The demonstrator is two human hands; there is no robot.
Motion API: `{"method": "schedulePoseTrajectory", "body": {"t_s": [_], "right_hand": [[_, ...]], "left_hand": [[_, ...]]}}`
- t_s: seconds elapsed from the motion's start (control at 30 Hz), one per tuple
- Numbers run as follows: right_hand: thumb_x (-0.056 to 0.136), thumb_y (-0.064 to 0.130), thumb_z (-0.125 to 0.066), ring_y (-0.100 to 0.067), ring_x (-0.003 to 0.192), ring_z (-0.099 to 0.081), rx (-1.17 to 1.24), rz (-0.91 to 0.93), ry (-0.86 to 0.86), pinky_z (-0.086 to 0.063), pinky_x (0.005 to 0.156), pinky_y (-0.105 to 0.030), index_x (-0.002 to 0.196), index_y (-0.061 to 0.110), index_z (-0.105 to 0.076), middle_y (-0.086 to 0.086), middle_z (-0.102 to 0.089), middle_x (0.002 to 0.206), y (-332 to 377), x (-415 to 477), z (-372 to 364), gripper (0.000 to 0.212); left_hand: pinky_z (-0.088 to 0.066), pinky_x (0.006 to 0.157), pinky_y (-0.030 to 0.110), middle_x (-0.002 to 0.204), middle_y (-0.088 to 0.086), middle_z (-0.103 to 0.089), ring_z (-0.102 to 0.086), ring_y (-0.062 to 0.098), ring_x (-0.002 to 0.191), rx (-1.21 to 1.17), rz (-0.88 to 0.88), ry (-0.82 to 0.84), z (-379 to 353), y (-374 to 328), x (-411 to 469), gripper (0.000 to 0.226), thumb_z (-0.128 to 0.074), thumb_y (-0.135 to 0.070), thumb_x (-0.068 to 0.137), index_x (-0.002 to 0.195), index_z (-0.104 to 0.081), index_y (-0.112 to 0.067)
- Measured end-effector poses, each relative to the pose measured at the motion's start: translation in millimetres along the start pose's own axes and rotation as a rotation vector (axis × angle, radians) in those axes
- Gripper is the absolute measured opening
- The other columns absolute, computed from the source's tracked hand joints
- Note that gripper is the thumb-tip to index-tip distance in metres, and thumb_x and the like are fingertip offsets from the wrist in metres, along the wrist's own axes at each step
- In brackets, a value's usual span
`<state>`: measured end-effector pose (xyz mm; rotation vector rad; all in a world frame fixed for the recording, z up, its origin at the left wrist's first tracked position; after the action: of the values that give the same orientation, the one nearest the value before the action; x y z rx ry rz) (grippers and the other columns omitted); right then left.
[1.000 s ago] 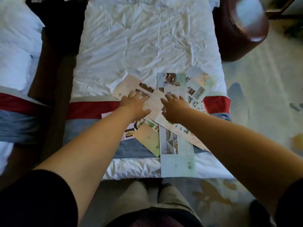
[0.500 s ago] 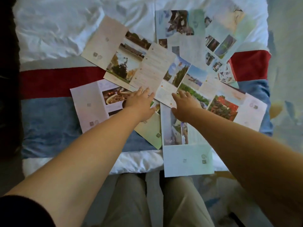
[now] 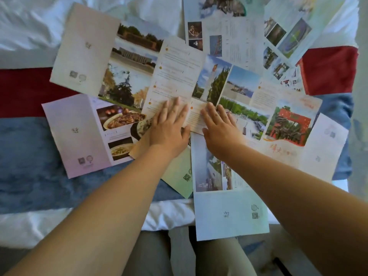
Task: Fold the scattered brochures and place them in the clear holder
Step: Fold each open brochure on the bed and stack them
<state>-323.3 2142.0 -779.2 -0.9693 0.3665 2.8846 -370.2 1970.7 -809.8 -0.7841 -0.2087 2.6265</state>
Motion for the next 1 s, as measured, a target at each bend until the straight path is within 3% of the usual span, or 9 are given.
{"method": "schedulePoseTrajectory", "body": {"t_s": [0.3,0.4,0.5,0.6,0.67,0.77,0.87,0.93,1.0], "right_hand": [[0.111,0.030,-0.032,-0.032,0.159,0.009,-0.015,0.042,-0.002,0.000,0.129,-0.044,0.161,0.014,-0.023,-0.006,0.001,0.174,6.9,-26.4,-18.0,0.054],[0.110,0.026,-0.036,-0.042,0.158,0.001,-0.148,0.069,0.015,-0.005,0.128,-0.050,0.154,0.007,-0.031,-0.017,-0.008,0.172,11.5,-41.9,-36.3,0.049],[0.103,0.014,-0.050,-0.050,0.155,-0.011,-0.181,0.055,-0.013,-0.019,0.126,-0.058,0.145,-0.001,-0.043,-0.029,-0.030,0.161,20.1,-59.7,-50.5,0.046],[0.087,0.005,-0.059,-0.056,0.152,-0.016,-0.196,0.076,-0.085,-0.020,0.123,-0.063,0.139,0.004,-0.051,-0.036,-0.037,0.151,31.2,-67.5,-61.8,0.053],[0.081,0.008,-0.060,-0.054,0.152,-0.014,-0.201,0.153,-0.121,-0.015,0.125,-0.064,0.143,0.013,-0.047,-0.033,-0.034,0.153,44.0,-64.0,-65.7,0.064],[0.088,0.019,-0.054,-0.048,0.156,-0.006,-0.184,0.234,-0.161,-0.008,0.126,-0.061,0.154,0.022,-0.037,-0.025,-0.017,0.166,69.8,-49.2,-67.3,0.068],[0.105,0.043,-0.035,-0.044,0.157,0.005,-0.175,0.242,-0.190,-0.002,0.127,-0.057,0.162,0.032,-0.023,-0.019,0.003,0.171,94.2,-28.8,-69.8,0.059],[0.106,0.059,-0.017,-0.040,0.157,0.014,-0.201,0.260,-0.180,0.001,0.127,-0.056,0.164,0.038,-0.008,-0.014,0.015,0.172,105.7,-15.4,-71.8,0.062],[0.103,0.067,-0.011,-0.038,0.157,0.017,-0.221,0.262,-0.196,0.002,0.127,-0.056,0.164,0.041,0.003,-0.012,0.019,0.171,113.5,-4.2,-73.3,0.068]], "left_hand": [[-0.017,0.121,0.048,0.171,-0.012,0.004,-0.009,0.022,0.157,-0.081,0.075,-0.026,-52.1,-17.9,-73.4,0.063,-0.026,-0.047,0.104,0.162,-0.005,-0.039],[-0.012,0.123,0.047,0.170,-0.013,0.009,-0.001,0.021,0.158,-0.065,0.054,0.010,-69.1,-20.5,-98.8,0.064,-0.024,-0.045,0.104,0.163,-0.001,-0.036],[0.000,0.125,0.046,0.168,-0.012,0.019,0.015,0.020,0.157,-0.057,-0.021,0.037,-80.1,-12.9,-121.9,0.064,-0.021,-0.044,0.105,0.162,0.007,-0.034],[0.001,0.126,0.049,0.168,-0.009,0.020,0.021,0.019,0.155,-0.016,-0.117,0.056,-79.3,4.7,-133.5,0.063,-0.015,-0.044,0.105,0.161,0.013,-0.031],[-0.003,0.126,0.051,0.171,-0.003,0.011,0.013,0.022,0.157,-0.016,-0.100,-0.010,-68.7,20.1,-129.7,0.063,-0.017,-0.043,0.106,0.162,0.005,-0.029],[-0.006,0.124,0.051,0.172,0.004,0.001,0.000,0.024,0.158,-0.043,0.091,-0.170,-44.4,57.1,-114.3,0.064,-0.029,-0.045,0.106,0.164,-0.006,-0.028],[-0.011,0.121,0.058,0.171,0.008,0.004,-0.005,0.027,0.158,-0.015,0.312,-0.248,-30.1,109.0,-106.5,0.075,-0.033,-0.049,0.103,0.163,0.004,-0.025],[-0.012,0.120,0.062,0.171,0.013,0.005,-0.004,0.029,0.158,-0.009,0.436,-0.278,-25.6,141.1,-108.3,0.080,-0.031,-0.055,0.102,0.162,0.008,-0.020],[-0.010,0.120,0.065,0.170,0.015,0.005,-0.002,0.031,0.158,0.019,0.480,-0.281,-25.0,164.5,-111.0,0.086,-0.028,-0.063,0.101,0.162,0.010,-0.016]]}}
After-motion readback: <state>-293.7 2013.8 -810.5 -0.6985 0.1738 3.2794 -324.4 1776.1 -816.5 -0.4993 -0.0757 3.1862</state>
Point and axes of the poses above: each hand's wrist, its own x-axis towards the middle knuckle, its own z-axis out of the back of the hand, y = z × x, the point moved 2 cm from there along x, towards the middle knuckle
